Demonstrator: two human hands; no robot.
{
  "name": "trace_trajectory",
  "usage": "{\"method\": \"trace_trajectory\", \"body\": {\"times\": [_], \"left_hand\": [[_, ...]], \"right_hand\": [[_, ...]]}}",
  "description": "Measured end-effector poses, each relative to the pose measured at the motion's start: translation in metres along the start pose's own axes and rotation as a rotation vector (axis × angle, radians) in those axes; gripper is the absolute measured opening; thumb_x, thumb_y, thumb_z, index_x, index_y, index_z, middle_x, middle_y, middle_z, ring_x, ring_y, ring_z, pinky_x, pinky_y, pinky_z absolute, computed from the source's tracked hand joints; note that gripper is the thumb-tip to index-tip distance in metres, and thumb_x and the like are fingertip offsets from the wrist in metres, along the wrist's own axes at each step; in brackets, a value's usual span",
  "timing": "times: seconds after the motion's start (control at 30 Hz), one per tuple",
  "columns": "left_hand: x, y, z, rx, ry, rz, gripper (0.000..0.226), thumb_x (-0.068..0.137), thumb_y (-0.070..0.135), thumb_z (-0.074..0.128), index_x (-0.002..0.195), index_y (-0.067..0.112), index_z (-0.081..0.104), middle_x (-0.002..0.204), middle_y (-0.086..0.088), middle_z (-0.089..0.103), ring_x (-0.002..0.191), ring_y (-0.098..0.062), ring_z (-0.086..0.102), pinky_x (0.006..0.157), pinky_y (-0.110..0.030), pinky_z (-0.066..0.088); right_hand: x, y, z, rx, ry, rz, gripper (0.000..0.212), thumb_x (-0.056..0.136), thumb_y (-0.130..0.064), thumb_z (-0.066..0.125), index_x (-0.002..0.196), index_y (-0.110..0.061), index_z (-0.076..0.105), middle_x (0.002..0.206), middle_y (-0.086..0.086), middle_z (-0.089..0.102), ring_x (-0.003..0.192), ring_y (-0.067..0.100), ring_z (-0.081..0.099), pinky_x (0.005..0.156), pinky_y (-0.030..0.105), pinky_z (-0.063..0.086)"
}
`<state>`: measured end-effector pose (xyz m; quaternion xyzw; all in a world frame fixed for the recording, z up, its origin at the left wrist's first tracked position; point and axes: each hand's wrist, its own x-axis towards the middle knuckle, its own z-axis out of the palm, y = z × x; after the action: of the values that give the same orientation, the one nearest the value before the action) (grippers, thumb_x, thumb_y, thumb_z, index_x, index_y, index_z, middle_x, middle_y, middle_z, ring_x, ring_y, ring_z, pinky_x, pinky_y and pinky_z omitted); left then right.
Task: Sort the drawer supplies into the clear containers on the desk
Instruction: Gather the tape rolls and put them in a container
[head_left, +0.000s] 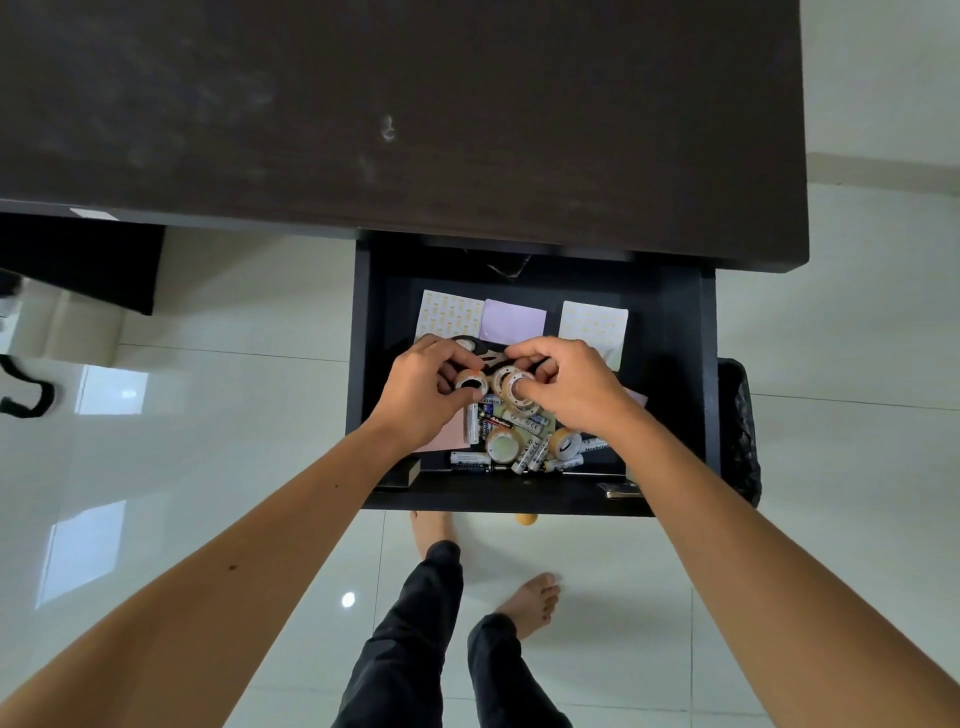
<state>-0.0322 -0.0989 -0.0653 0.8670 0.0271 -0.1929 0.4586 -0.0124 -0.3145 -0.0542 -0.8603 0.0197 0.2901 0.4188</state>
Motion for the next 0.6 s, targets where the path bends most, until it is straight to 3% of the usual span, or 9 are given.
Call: {"method": "trace_trajectory", "body": {"times": [0.17,0.37,0.6], "left_hand": [[0.0,0.004,-0.006,-0.074,-0.008,-0.085,0.027,0.086,0.01,0.085,0.108,0.022,0.076,0.096,0.008,0.07,0.087,-0.009,0.065,0.077,-0.014,0.056],[0.003,0.004,-0.01,-0.176,0.009,-0.113,0.03,0.087,0.017,0.085,0.113,0.028,0.077,0.1,0.007,0.075,0.096,-0.016,0.071,0.089,-0.024,0.059],[0.003,0.005,-0.01,-0.343,0.038,-0.173,0.017,0.091,0.026,0.082,0.105,0.036,0.079,0.098,0.005,0.081,0.097,-0.014,0.076,0.097,-0.037,0.061]], "right_hand": [[-0.004,0.003,-0.011,0.006,0.018,-0.015,0.031,0.095,-0.01,0.071,0.119,-0.027,0.079,0.114,-0.009,0.069,0.094,0.006,0.065,0.082,0.017,0.05],[-0.005,0.007,-0.016,-0.188,-0.091,-0.002,0.035,0.092,-0.017,0.079,0.126,-0.022,0.076,0.114,-0.004,0.06,0.095,0.011,0.062,0.079,0.021,0.047],[-0.007,0.001,-0.012,-0.168,-0.141,-0.034,0.028,0.085,-0.017,0.085,0.111,-0.022,0.077,0.109,-0.005,0.064,0.089,0.016,0.066,0.08,0.031,0.056]]}}
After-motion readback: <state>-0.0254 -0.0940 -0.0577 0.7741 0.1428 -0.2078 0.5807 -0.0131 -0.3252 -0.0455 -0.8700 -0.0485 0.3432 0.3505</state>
